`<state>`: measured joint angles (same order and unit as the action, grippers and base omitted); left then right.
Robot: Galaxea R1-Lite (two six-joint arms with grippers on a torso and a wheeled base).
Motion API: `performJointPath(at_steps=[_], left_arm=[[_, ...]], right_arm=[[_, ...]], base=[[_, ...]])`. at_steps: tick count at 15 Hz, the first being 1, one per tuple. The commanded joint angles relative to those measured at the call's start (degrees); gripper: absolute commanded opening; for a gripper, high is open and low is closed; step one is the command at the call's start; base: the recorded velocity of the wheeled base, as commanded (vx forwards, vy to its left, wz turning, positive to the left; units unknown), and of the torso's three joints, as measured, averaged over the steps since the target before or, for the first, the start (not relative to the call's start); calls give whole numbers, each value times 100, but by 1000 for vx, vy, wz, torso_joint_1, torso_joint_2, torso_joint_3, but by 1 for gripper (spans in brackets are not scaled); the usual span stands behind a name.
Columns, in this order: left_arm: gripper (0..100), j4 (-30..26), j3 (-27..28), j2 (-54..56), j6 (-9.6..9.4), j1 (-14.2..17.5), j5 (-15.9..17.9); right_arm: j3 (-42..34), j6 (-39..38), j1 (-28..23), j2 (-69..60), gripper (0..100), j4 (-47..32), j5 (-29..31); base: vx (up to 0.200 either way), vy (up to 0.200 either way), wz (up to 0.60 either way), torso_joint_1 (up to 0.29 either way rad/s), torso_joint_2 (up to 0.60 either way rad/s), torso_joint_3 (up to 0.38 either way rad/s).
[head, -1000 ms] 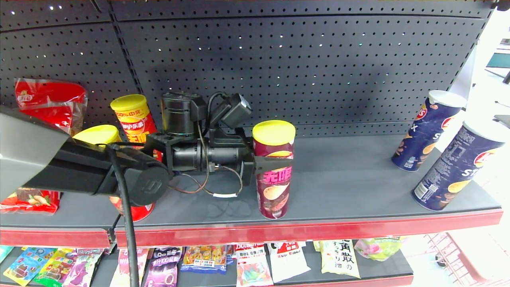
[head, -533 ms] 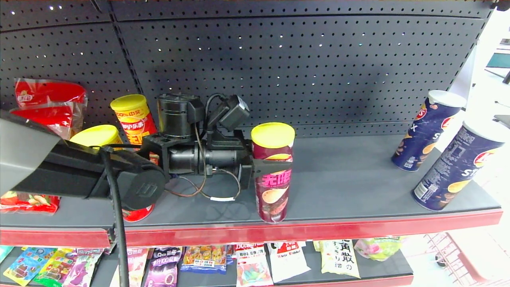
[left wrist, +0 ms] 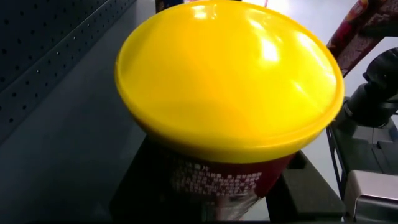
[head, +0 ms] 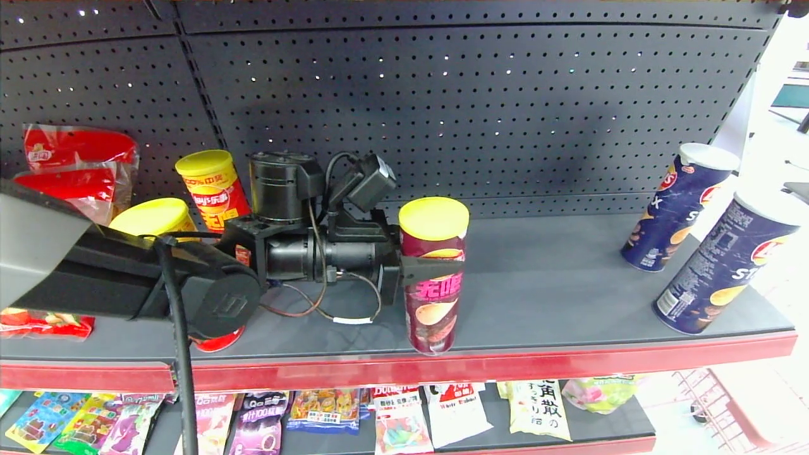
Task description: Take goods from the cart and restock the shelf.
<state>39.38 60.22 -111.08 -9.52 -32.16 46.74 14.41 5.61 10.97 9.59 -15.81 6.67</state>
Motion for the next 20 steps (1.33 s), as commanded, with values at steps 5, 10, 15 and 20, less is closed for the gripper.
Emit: performJointPath(at_steps=[5,10,15,20], left_arm=[[100,61,7,-10,-41,8,-156],[100,53,-758,561,-41,52,-121],[100,53,-1839,1440,-41,395,-148],[100,-9,-3271,2978,-6,474,-622]], right_arm=[[0,2,1,-1,0,-1,-8],[0,2,1,-10,0,-1,-8],[-17,2,1,-1,0,-1,-25],[80,28,125,500,0,8,-227]], base=[[0,0,0,0,0,0],[0,0,0,0,0,0],[0,0,0,0,0,0],[0,0,0,0,0,0]])
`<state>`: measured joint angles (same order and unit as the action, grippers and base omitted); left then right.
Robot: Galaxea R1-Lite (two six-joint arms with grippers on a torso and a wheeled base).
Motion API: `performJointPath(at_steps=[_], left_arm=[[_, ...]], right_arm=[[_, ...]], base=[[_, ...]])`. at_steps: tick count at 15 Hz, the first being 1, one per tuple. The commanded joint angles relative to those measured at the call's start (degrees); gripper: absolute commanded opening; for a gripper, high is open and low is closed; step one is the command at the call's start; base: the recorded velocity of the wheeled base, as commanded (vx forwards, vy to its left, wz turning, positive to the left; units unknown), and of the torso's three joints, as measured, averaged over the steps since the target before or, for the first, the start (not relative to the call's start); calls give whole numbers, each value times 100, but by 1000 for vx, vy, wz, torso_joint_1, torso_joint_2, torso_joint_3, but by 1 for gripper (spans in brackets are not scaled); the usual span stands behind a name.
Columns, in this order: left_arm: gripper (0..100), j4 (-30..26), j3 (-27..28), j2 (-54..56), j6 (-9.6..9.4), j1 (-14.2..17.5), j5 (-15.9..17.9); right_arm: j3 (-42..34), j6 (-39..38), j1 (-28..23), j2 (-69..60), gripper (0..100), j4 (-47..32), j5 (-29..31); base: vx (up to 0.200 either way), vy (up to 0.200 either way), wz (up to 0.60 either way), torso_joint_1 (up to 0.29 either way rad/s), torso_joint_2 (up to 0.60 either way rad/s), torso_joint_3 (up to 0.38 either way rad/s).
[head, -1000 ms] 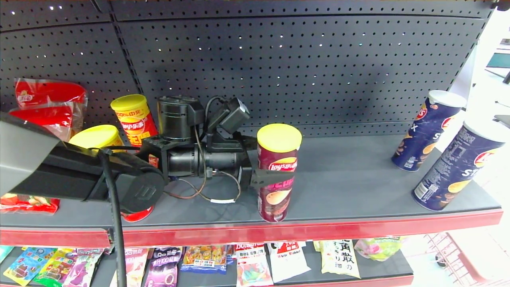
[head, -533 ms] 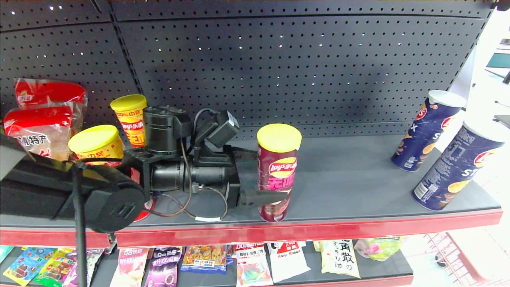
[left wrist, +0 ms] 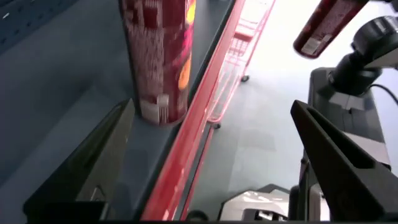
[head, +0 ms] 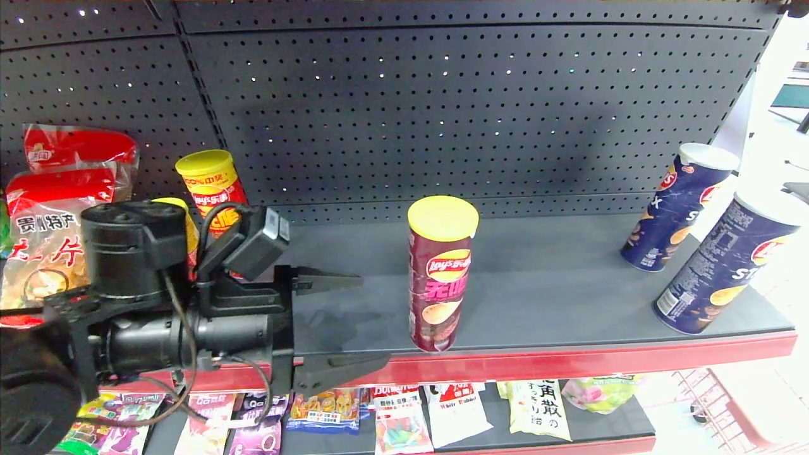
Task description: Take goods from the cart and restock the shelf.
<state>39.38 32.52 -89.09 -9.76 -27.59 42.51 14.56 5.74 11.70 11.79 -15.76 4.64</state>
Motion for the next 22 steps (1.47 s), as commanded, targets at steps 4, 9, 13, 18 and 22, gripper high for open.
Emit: performJointPath(at_steps=[4,9,13,18,22], left_arm=[[100,-79,-756,1869,159,25,-1456],[100,-2610,-361,3855,229,25,-2722],[100,-3533,-255,4690,502,78,-3187],[100,-3542,-396,5007,845,96,-3539],[100,-3560,-748,5384,950,113,-3750]], right_arm=[[680,85,60,1467,0,82,-227],[1577,85,60,3488,0,1585,-860],[2948,85,130,5141,0,1787,-1589],[4284,401,456,6793,0,2016,-1730],[5022,401,561,8032,0,2789,-1853]], base=[[0,0,0,0,0,0],[0,0,0,0,0,0],[0,0,0,0,0,0],[0,0,0,0,0,0],[0,0,0,0,0,0]])
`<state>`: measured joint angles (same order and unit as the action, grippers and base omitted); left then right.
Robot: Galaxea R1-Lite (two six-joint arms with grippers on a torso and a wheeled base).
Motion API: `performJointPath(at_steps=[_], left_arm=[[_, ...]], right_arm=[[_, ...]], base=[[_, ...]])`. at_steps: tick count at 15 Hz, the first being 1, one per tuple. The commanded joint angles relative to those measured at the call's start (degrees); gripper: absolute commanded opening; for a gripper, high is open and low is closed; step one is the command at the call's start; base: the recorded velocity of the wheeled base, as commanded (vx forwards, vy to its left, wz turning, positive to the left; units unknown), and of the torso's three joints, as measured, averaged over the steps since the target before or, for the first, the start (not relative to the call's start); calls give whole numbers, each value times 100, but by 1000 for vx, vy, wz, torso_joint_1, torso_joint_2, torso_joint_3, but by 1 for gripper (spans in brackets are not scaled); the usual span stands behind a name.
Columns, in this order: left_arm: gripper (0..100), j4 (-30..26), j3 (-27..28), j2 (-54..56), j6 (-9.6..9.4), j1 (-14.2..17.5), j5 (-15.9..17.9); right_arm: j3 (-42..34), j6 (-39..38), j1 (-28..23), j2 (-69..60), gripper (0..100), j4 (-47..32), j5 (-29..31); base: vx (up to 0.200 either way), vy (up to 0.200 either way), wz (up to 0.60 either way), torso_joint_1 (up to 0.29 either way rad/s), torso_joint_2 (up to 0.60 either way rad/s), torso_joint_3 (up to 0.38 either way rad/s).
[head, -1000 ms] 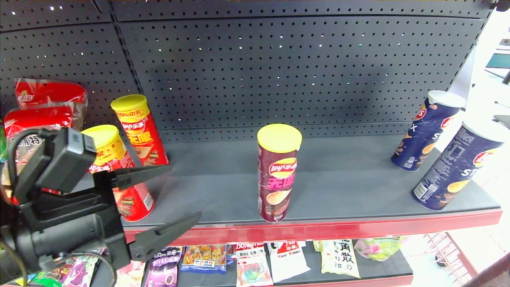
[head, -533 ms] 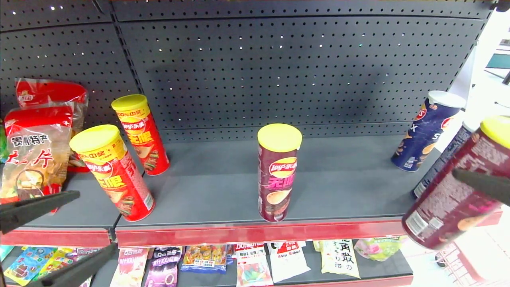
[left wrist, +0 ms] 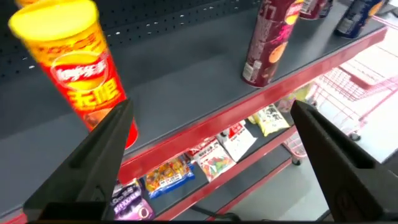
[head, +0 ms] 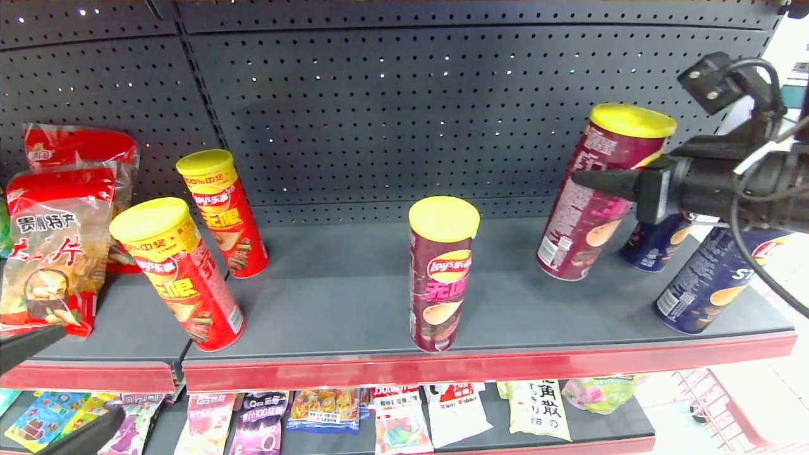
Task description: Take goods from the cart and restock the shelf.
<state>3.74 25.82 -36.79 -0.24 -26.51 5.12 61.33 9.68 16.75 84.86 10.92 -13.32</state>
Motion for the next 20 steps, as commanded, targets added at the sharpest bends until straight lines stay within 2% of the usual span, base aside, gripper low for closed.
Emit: performJointPath(at_steps=[1,3,8,20], left_arm=[[100,-31,-103,199,-2,-3,-108],[100,-111,-156,278,-2,-3,-187],[100,-137,-200,348,7,6,-301],[100,-137,-270,410,7,6,-363]], right_arm=[[538,16,83,936,0,138,-65],[1021,-19,188,1419,0,165,-56],[1601,-19,505,2131,0,437,32],[2137,-36,1129,2834,0,455,128]], base=[[0,0,0,0,0,0],[0,0,0,0,0,0],[0,0,0,0,0,0],[0,0,0,0,0,0]])
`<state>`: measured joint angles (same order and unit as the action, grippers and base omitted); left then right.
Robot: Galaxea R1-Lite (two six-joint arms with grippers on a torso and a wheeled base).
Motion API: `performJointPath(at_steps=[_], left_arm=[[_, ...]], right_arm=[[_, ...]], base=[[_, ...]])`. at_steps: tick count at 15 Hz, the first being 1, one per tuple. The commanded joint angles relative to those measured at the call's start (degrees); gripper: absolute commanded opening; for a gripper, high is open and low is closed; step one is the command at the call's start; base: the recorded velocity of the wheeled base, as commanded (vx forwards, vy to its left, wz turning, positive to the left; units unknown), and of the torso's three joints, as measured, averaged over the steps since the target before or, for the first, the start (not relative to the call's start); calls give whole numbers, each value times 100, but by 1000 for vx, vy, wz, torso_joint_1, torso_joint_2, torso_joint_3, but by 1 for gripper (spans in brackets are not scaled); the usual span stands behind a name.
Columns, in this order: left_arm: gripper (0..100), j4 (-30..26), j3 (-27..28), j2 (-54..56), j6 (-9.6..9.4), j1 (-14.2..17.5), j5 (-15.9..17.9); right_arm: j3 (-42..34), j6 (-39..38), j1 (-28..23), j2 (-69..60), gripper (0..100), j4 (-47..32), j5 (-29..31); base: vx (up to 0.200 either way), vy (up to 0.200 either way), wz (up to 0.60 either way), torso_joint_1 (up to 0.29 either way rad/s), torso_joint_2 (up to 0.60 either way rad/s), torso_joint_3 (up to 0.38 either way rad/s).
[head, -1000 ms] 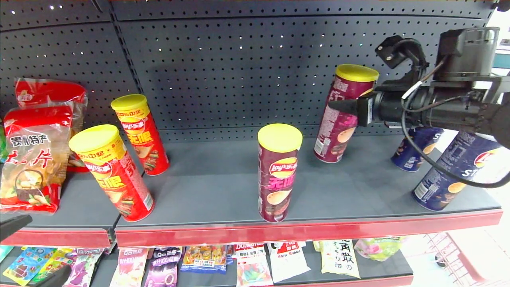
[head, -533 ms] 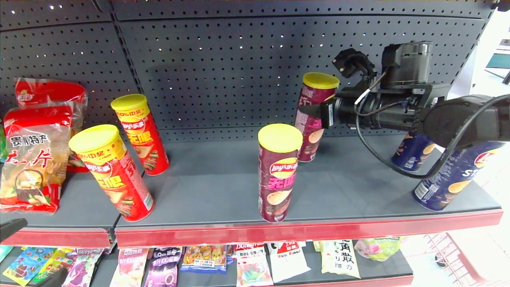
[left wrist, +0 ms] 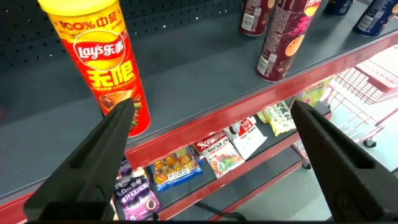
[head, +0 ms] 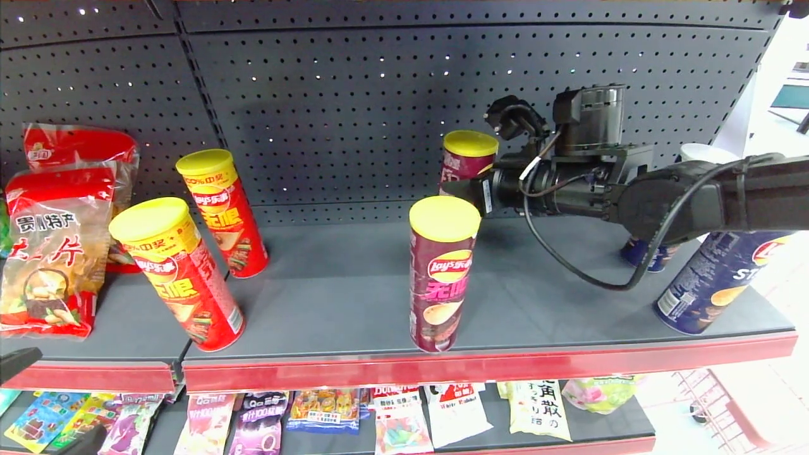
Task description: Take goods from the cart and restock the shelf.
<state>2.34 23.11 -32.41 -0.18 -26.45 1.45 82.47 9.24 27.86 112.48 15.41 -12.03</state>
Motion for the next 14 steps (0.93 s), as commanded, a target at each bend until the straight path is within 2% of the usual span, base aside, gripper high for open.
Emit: performJointPath(at_steps=[1,9,14], left_arm=[[100,3,0,-28,1,0,4],[100,3,-9,-19,18,0,4],[100,3,-9,-19,80,0,-4]], right_arm=[[41,8,53,107,0,6,43],[173,-10,273,327,0,15,166],[155,-1,282,432,0,305,307]], base=[[0,0,0,0,0,0],[0,0,0,0,0,0],[0,0,0,0,0,0]])
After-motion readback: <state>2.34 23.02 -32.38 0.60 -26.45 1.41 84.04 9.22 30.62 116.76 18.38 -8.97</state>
